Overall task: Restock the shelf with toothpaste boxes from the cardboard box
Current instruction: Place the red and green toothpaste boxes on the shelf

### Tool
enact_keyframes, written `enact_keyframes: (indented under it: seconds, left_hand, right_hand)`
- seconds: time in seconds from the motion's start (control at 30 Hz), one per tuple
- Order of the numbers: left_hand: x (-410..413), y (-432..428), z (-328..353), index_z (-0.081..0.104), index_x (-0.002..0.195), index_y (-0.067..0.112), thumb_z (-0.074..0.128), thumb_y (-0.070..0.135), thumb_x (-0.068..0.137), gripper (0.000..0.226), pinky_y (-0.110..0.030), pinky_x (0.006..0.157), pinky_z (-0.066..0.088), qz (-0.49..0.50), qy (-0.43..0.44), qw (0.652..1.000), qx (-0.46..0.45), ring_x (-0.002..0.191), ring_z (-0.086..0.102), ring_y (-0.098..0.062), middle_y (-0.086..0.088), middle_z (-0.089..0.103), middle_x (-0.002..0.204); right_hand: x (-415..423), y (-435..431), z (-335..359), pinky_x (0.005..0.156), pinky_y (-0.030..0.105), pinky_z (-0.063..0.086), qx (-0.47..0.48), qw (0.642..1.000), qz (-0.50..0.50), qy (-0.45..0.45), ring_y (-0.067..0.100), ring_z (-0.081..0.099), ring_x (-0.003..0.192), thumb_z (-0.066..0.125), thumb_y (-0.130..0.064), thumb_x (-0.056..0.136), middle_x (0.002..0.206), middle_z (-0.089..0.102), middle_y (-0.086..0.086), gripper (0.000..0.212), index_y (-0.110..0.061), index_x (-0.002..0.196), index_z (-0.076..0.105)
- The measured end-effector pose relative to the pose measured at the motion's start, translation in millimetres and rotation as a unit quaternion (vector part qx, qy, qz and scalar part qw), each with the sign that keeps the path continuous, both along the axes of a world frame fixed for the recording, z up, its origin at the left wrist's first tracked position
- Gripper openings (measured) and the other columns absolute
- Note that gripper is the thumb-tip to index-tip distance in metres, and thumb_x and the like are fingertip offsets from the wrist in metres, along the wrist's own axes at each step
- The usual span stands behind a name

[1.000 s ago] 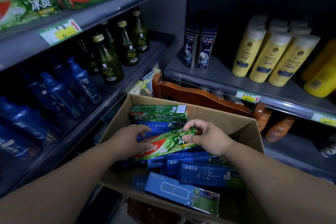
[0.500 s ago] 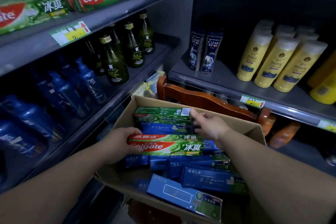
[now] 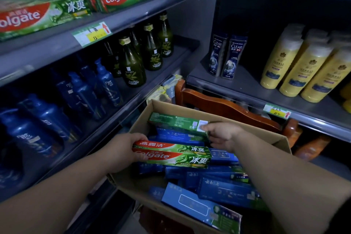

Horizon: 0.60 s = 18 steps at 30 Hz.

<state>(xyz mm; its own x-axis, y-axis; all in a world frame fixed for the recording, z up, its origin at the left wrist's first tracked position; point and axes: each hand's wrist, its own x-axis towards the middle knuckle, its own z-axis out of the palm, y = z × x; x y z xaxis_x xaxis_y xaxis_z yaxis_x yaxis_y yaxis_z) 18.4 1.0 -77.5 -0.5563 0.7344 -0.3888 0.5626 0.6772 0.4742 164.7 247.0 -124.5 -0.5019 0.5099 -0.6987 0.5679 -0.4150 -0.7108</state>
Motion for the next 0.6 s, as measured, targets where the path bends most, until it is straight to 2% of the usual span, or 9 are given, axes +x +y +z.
enact_keyframes:
  seconds: [0.07,0.13,0.2,0.27,0.3,0.43,0.5,0.6]
  left_hand:
    - [-3,-1,3,0.057,0.114,0.035,0.076,0.029,0.080,0.040,-0.017,0.077,0.042,-0.003,0.002,1.000,0.002,0.093,0.056,-0.001,0.013,0.061,0.105]
    - [-6,-2,7,0.058,0.112,0.036,0.077,0.029,0.079,0.039,-0.014,0.072,0.041,-0.001,0.000,1.000,0.003,0.091,0.057,0.000,0.014,0.062,0.103]
    - [-9,-3,12,0.060,0.108,0.038,0.077,0.026,0.078,0.037,-0.012,0.067,0.039,0.006,-0.012,1.000,0.010,0.089,0.057,0.002,0.015,0.062,0.100]
    - [-10,-3,19,0.059,0.106,0.039,0.077,0.023,0.079,0.036,-0.011,0.064,0.037,0.008,-0.014,1.000,0.017,0.087,0.055,0.002,0.016,0.060,0.098]
    - [-10,-3,23,0.058,0.106,0.039,0.077,0.023,0.079,0.036,-0.011,0.064,0.037,0.006,-0.005,1.000,0.016,0.087,0.054,0.002,0.016,0.059,0.098]
    - [-16,-1,35,0.057,0.111,0.039,0.076,0.032,0.079,0.038,-0.016,0.068,0.041,0.013,0.037,0.999,0.018,0.089,0.055,-0.001,0.015,0.060,0.100]
    - [-19,0,35,0.058,0.113,0.037,0.076,0.035,0.078,0.040,-0.021,0.071,0.044,0.034,0.052,0.997,0.035,0.090,0.057,-0.004,0.012,0.062,0.102]
    - [-15,1,34,0.055,0.115,0.036,0.075,0.035,0.080,0.040,-0.018,0.065,0.040,0.070,0.062,0.994,0.064,0.085,0.054,-0.002,0.011,0.060,0.101]
  right_hand:
    - [7,2,-1,0.098,0.035,0.044,0.023,0.998,0.051,-0.013,0.022,0.054,0.113,0.073,-0.010,0.083,0.129,0.058,0.010,0.028,-0.008,0.108,0.061]
    - [18,8,0,0.100,0.039,0.046,0.102,0.986,0.128,-0.037,0.025,0.059,0.109,0.077,-0.001,0.075,0.114,0.067,0.011,0.022,-0.013,0.091,0.065]
    - [31,13,5,0.091,0.038,0.052,0.188,0.960,0.195,-0.077,0.025,0.063,0.101,0.078,0.005,0.070,0.104,0.069,0.009,0.036,-0.017,0.095,0.064]
    - [43,15,10,0.084,0.035,0.053,0.245,0.936,0.227,-0.114,0.024,0.062,0.100,0.080,0.003,0.069,0.109,0.066,0.007,0.050,-0.023,0.106,0.058]
    - [48,15,12,0.082,0.034,0.052,0.268,0.925,0.239,-0.127,0.023,0.062,0.100,0.081,-0.002,0.069,0.111,0.064,0.005,0.052,-0.028,0.105,0.054]
    - [64,13,16,0.079,0.027,0.049,0.349,0.884,0.279,-0.139,0.017,0.059,0.098,0.081,-0.015,0.074,0.108,0.061,-0.002,0.050,-0.033,0.107,0.048]
    - [73,12,17,0.077,0.026,0.048,0.363,0.873,0.295,-0.141,0.016,0.059,0.097,0.078,-0.015,0.077,0.107,0.059,-0.003,0.050,-0.034,0.109,0.045]
    - [84,7,17,0.080,0.029,0.051,0.365,0.864,0.318,-0.135,0.015,0.058,0.095,0.070,-0.008,0.082,0.102,0.056,-0.005,0.048,-0.036,0.109,0.042]
